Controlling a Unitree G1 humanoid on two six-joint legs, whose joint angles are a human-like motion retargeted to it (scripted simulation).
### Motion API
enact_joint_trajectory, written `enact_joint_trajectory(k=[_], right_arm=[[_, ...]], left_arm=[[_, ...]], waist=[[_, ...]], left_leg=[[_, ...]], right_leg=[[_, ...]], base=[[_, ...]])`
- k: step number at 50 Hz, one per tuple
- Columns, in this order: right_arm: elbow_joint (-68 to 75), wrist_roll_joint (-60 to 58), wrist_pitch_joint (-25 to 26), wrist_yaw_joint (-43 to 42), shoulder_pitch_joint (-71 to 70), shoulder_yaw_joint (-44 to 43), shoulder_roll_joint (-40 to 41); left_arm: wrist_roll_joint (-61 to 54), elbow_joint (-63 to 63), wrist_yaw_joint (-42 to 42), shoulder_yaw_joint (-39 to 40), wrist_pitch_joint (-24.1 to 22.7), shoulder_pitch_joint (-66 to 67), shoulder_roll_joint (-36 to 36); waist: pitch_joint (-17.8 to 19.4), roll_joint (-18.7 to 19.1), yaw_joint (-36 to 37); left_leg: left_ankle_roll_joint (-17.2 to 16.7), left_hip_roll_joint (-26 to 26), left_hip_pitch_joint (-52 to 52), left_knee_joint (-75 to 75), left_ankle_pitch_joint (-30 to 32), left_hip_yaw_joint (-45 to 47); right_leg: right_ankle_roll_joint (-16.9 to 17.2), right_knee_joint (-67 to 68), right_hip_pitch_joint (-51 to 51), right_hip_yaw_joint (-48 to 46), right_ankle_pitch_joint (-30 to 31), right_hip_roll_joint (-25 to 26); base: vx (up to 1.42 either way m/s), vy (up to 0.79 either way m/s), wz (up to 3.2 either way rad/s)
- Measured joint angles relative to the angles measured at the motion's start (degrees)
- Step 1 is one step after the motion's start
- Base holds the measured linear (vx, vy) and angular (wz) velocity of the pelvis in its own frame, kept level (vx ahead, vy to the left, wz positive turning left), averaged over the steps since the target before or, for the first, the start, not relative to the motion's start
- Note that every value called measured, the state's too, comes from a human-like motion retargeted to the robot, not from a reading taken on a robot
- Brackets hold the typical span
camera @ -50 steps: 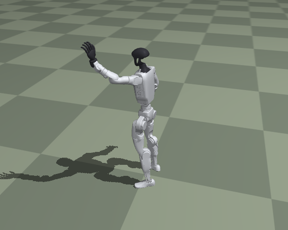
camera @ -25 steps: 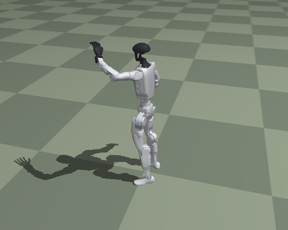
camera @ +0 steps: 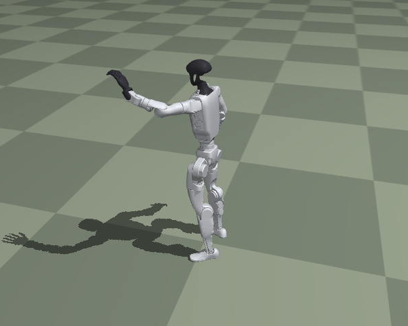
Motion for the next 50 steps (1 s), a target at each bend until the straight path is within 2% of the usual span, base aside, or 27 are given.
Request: enact_joint_trajectory(k=[5,10,13,17,20,23,26,31,35,37,43,47,50], right_arm=[[0.6,1.3,0.01,0.37,2.25,0.45,-0.11],[1.72,2.17,1.41,3.11,2.87,2.42,-1.1],[2.19,1.91,1.97,4.39,2.2,2.6,-1.28],[1.8,1.79,1.8,3.2,0.54,2.28,-0.99],[0.3,1.59,0.65,1.98,-0.72,2.25,-0.86],[-1.98,1.33,-0.98,1.58,-1.89,2.26,-0.93],[-4.03,1.32,-2.03,0.79,-3.0,2.04,-0.84],[-5.83,0.63,-1.8,-0.99,-3.42,0.89,-0.5],[-5.66,-0.31,-1.23,-2.21,-2.1,-0.13,0.29],[-4.95,-0.91,-0.7,-2.28,-1.0,-0.37,1.0],[-1.59,-3.38,2.36,0.56,2.45,0.61,3.45],[0.09,-4.97,3.62,4.22,3.87,2.09,4.18],[0.22,-5.68,3.52,6.04,4.31,2.7,4.03]], left_arm=[[-0.77,2.14,0.37,5.83,-0.58,5.32,-2.95],[-7.2,5.37,3.2,7.59,2.67,-1.77,-7.34],[-10.07,3.44,4.46,6.32,2.91,-7.56,-9.75],[-10.09,-5.33,3.76,1.3,-0.68,-10.69,-10.03],[-4.98,-12.19,0.16,-2.56,-4.25,-10.29,-7.2],[1.9,-14.25,-0.58,-2.89,-5.46,-8.64,-3.41],[3.52,-10.56,4.43,1.53,-3.11,-5.91,-1.02],[-3.06,0.15,9.75,13.27,2.05,-1.05,0.71],[-5.37,3.28,7.49,18.03,2.04,5.08,1.74],[-6.29,0.92,6.19,19.75,0.91,10.11,1.11],[-17.11,-17.86,2.75,23.78,-4.68,25.37,-6.15],[-24.18,-28.91,-6.42,22.93,-10.11,32.57,-9.35],[-24.57,-30.38,-13.54,22.22,-11.14,35.93,-7.8]], waist=[[0.11,0.26,0.3],[-0.51,0.37,0.26],[-0.8,0.08,0.4],[-0.79,-0.55,0.62],[-0.64,-0.98,0.64],[-0.29,-1.34,0.67],[0.27,-1.69,1.06],[1.3,-1.79,2.54],[2.06,-1.78,3.89],[2.41,-1.88,4.38],[2.59,-2.53,4.97],[2.31,-2.98,4.82],[2.09,-3.2,4.69]], left_leg=[[0.16,-0.15,-0.44,0.01,0.01,-1.25],[0.63,-0.49,-1.12,-0.44,0.29,-2.63],[0.7,-0.62,-1.41,-0.74,0.5,-3.09],[0.53,-0.69,-1.43,-0.92,0.62,-2.98],[0.17,-0.55,-1.19,-0.81,0.54,-2.26],[-0.13,-0.29,-0.86,-0.61,0.46,-1.06],[-0.15,-0.05,-0.45,-0.59,0.48,0.39],[-0.14,0.53,0.47,-0.85,0.62,2.76],[-0.13,0.92,0.86,-1.06,0.76,3.63],[-0.1,0.97,0.98,-1.13,0.74,3.41],[0.54,0.12,0.5,-1.15,0.47,1.18],[0.62,-0.51,0.09,-0.94,0.18,-0.21],[0.53,-0.71,-0.09,-0.7,-0.01,-0.67]], right_leg=[[0.0,-0.01,0.31,-1.13,-0.12,-0.34],[0.0,-0.15,0.3,-2.37,-0.11,-0.7],[0.0,-0.25,0.21,-2.8,-0.02,-0.79],[0.0,-0.36,0.12,-2.74,0.15,-0.8],[0.0,-0.39,0.02,-2.13,0.34,-0.6],[0.0,-0.37,-0.27,-1.06,0.62,-0.2],[0.0,-0.35,-0.72,0.26,0.97,0.32],[0.0,-0.45,-1.3,2.36,1.54,1.49],[0.0,-0.64,-1.44,3.03,1.87,2.22],[0.0,-0.65,-1.22,2.81,1.76,2.23],[0.0,-0.46,-0.5,1.0,0.98,0.85],[0.0,-0.26,-0.05,-0.18,0.44,-0.2],[0.0,-0.17,0.13,-0.59,0.23,-0.6]], base=[[0.0,0.02,0.21],[0.0,0.02,0.23],[0.0,0.0,0.0],[0.0,0.0,0.0],[-0.01,-0.01,-0.14],[-0.03,-0.02,-0.33],[-0.03,-0.03,-0.43],[-0.02,-0.05,-0.43],[-0.01,-0.02,-0.13],[0.0,0.0,0.0],[0.03,0.05,0.32],[0.03,0.06,0.32],[0.01,0.01,0.07]])
